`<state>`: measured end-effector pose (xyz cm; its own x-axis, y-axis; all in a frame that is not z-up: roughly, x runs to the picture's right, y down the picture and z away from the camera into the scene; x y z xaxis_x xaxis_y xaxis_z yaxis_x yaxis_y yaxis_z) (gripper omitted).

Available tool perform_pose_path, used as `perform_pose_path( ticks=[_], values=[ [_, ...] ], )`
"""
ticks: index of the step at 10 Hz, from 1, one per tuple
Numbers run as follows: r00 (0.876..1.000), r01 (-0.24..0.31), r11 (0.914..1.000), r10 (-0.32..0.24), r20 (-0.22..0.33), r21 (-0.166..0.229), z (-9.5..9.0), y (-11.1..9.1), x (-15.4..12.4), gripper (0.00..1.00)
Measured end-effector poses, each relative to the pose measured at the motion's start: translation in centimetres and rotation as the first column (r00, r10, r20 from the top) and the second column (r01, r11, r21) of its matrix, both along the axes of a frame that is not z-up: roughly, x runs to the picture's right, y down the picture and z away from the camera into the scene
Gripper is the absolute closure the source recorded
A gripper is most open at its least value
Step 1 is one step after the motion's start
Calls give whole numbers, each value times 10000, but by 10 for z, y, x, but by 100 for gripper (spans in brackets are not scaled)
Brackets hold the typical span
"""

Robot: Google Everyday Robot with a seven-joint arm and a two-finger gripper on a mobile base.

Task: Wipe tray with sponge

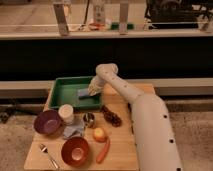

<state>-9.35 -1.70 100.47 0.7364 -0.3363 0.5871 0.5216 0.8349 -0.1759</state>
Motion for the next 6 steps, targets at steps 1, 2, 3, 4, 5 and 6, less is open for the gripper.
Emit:
perform_pose_path(
  ticks=[1, 2, 3, 4, 5, 6],
  values=[
    [9999, -96, 9999, 95, 62, 100, 3, -10, -11, 98],
    [9998, -136, 9998, 133, 177, 148, 8, -17, -25, 98],
    [9994, -114, 9998, 109, 330, 138, 10, -19, -36, 98],
    [9985, -45, 9999, 38, 551, 130, 9, -18, -50, 98],
    [9967, 79, 9999, -90, 806, 140, 6, -15, -63, 98],
    [9942, 211, 9996, -230, 1046, 186, 1, -12, -73, 98]
  ],
)
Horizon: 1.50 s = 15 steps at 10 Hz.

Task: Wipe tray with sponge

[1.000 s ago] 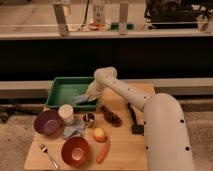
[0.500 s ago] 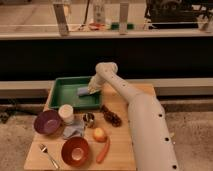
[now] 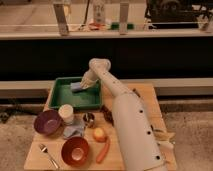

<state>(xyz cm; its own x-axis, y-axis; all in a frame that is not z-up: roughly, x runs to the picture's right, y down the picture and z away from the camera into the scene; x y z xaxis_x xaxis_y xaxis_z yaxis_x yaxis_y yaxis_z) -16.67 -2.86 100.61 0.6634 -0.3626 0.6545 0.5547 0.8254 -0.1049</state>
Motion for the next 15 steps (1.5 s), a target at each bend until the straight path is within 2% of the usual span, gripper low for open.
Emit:
perform_pose_path(
  ticks=[2, 5, 7, 8, 12, 14, 15],
  values=[
    [9981, 329, 9994, -335, 515, 125, -13, 9, -13, 98],
    [9902, 887, 9957, -912, 1059, 283, -43, 33, -19, 98],
    [9850, 1269, 9914, -1296, 1143, 302, -66, 57, -13, 98],
    [9850, 1304, 9912, -1322, 1113, 236, -71, 64, -7, 98],
    [9942, 998, 9948, -989, 417, -194, -68, 82, 37, 98],
    [9979, 648, 9974, -647, 31, -324, -58, 81, 53, 98],
    [9991, 383, 9986, -389, -152, -364, -47, 73, 58, 98]
  ],
)
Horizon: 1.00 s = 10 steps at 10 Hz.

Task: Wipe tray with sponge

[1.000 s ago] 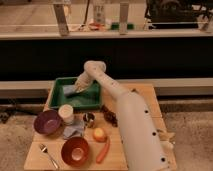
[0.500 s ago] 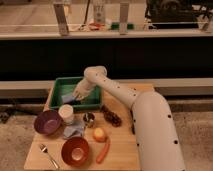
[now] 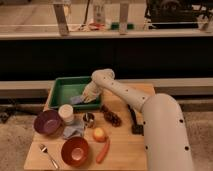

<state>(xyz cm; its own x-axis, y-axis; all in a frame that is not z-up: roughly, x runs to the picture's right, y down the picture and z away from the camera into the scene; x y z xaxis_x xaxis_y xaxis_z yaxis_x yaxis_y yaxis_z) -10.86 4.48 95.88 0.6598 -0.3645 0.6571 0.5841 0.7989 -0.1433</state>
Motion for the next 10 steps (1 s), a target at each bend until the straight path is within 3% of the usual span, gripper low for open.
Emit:
perform_pose_path(
  ticks=[4, 6, 10],
  values=[
    [9961, -798, 9965, 806, -364, 233, 36, -45, 13, 98],
    [9958, -835, 9959, 847, -353, 335, 43, -57, 6, 98],
    [9992, -177, 9984, 158, 363, 530, 43, -63, -59, 98]
  ],
)
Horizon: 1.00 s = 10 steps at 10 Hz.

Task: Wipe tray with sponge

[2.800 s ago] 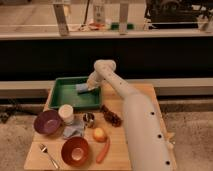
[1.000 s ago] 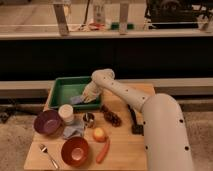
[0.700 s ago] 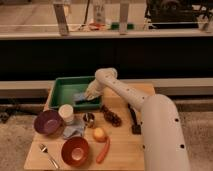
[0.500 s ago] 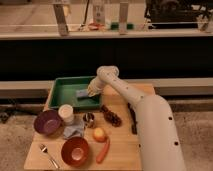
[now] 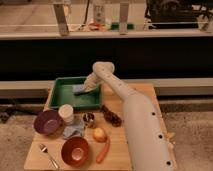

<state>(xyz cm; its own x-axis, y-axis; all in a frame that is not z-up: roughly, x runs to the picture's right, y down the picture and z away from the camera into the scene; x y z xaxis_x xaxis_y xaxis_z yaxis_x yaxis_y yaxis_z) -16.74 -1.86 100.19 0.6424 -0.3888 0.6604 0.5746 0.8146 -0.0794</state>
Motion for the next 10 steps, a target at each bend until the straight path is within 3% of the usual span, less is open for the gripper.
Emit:
perform_pose_path(
  ticks=[2, 4, 8, 10],
  values=[
    [9981, 412, 9991, -416, 452, 103, -5, 1, -27, 98],
    [9942, 683, 9976, -689, 830, 95, -14, 9, -37, 98],
    [9847, 1319, 9913, -1306, 1157, -38, -47, 45, -24, 98],
    [9840, 1420, 9896, -1388, 1116, -212, -62, 62, -2, 98]
  ],
)
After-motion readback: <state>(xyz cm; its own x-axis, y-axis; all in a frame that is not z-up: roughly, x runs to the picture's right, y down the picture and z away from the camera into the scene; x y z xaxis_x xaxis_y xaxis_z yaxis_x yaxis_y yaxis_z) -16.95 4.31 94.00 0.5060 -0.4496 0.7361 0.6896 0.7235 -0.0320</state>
